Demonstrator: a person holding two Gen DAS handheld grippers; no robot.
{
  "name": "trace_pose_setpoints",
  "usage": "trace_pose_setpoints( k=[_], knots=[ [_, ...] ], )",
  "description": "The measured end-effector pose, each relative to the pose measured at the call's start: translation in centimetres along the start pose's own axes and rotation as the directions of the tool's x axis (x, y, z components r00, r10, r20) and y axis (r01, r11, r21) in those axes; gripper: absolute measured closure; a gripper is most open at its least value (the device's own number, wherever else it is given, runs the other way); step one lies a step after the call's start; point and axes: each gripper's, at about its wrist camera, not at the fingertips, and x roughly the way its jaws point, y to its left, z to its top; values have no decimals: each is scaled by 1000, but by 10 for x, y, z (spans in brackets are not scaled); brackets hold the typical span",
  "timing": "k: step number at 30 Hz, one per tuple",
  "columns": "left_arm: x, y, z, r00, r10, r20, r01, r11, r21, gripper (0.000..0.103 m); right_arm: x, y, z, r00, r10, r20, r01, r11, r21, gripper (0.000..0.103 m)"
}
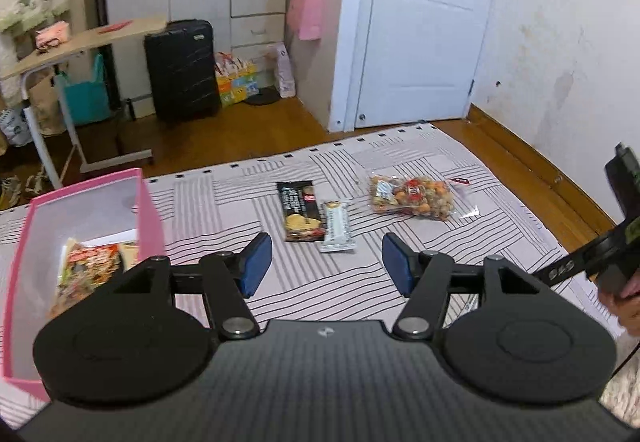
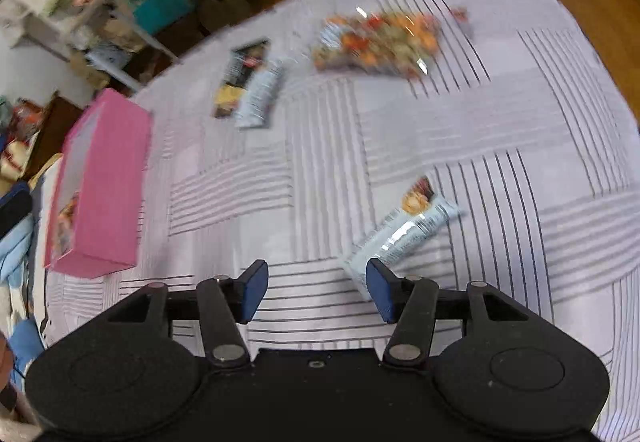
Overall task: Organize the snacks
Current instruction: 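Reach the right tool to the small white biscuit bar and grasp it, then lift the small biscuit bar with the right tool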
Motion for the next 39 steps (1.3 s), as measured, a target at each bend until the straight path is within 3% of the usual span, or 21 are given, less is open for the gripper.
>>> trace_pose_setpoints(
  k=[5, 11, 16, 20, 26, 30, 34, 39],
  knots=[
    [39, 0, 7, 999, -23, -39, 22, 1000, -19, 43, 24, -7, 16, 993, -89, -78, 89, 996, 4, 44],
    [81, 12, 5, 998, -27, -55, 24, 998, -62, 43, 46, -18, 32, 992, -55, -109, 67, 992, 105, 43],
    [122, 14, 1, 997, -1, -76, -5, 996, -86, 43, 55, 5, 29, 973, -229, 10, 229, 973, 5, 46],
    [153, 15, -7, 996, -9, -94, -1, 995, -103, 43, 64, 14, 29, 978, -203, 55, 206, 977, -62, 69],
    [190, 9, -22, 996, -32, -84, 23, 994, -109, 43, 64, 30, 36, 962, -168, 215, 202, 968, -151, 72],
    [213, 1, -26, 993, 3, -121, -16, 994, -106, 44, 72, 29, 42, 956, -175, 234, 217, 961, -169, 72],
    [229, 2, -26, 994, 3, -109, -21, 986, -164, 45, 73, 26, 41, 961, -169, 219, 208, 964, -168, 71],
    [245, -1, -29, 995, 7, -97, -23, 987, -158, 45, 73, 29, 38, 966, -186, 181, 220, 956, -194, 69]
  ],
)
